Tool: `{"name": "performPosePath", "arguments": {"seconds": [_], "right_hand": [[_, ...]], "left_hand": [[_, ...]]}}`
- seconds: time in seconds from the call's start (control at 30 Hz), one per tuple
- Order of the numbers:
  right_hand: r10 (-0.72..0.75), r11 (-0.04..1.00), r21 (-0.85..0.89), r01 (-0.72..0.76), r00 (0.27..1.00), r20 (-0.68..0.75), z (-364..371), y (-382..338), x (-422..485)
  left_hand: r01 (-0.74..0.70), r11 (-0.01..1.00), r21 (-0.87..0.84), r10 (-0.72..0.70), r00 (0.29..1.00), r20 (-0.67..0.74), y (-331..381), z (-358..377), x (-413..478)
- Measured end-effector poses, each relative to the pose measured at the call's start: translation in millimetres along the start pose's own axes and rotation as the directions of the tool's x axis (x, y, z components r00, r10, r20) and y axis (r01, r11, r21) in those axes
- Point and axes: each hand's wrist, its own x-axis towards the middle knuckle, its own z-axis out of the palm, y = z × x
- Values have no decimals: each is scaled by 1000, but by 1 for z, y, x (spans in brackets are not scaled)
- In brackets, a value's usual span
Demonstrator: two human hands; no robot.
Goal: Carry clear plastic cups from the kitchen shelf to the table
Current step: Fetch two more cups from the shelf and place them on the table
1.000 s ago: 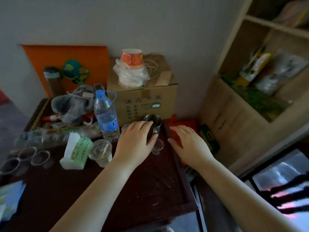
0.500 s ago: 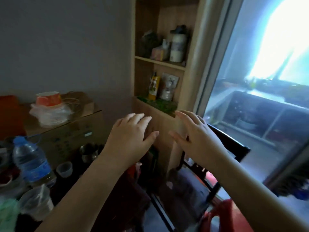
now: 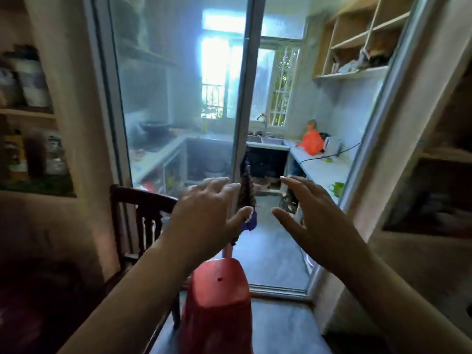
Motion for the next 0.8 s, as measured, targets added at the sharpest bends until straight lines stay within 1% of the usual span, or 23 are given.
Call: {"name": "performPosePath", "arguments": {"seconds": [0.17,0.27,0.37,0.53,0.67,0.8], "right_hand": [[149,977,-146,-156,987,-56,-98,97,-81],[227,954,-184,-237,971,-74,-146,143,-118],[276,933,-208,-294,955,-110,-178,181,-145],[342,907,-202,-369,927,-155,-204,234,-170],[378,892,-196,-408,910,-171,-213,279,-175],[385,878,-228,-421,904,-187,-219,335,-166]], "left_hand": [[-180,977,-111,182,983,12,137,47,29],[-266,949,-170,273,962,16,204,67,43],[-318,925,-206,326,945,5,258,80,57],[-376,891,-254,390,921,4,323,106,84],[-418,868,-269,436,900,10,358,134,115],[-452,844,-288,468,883,-15,388,170,159]]}}
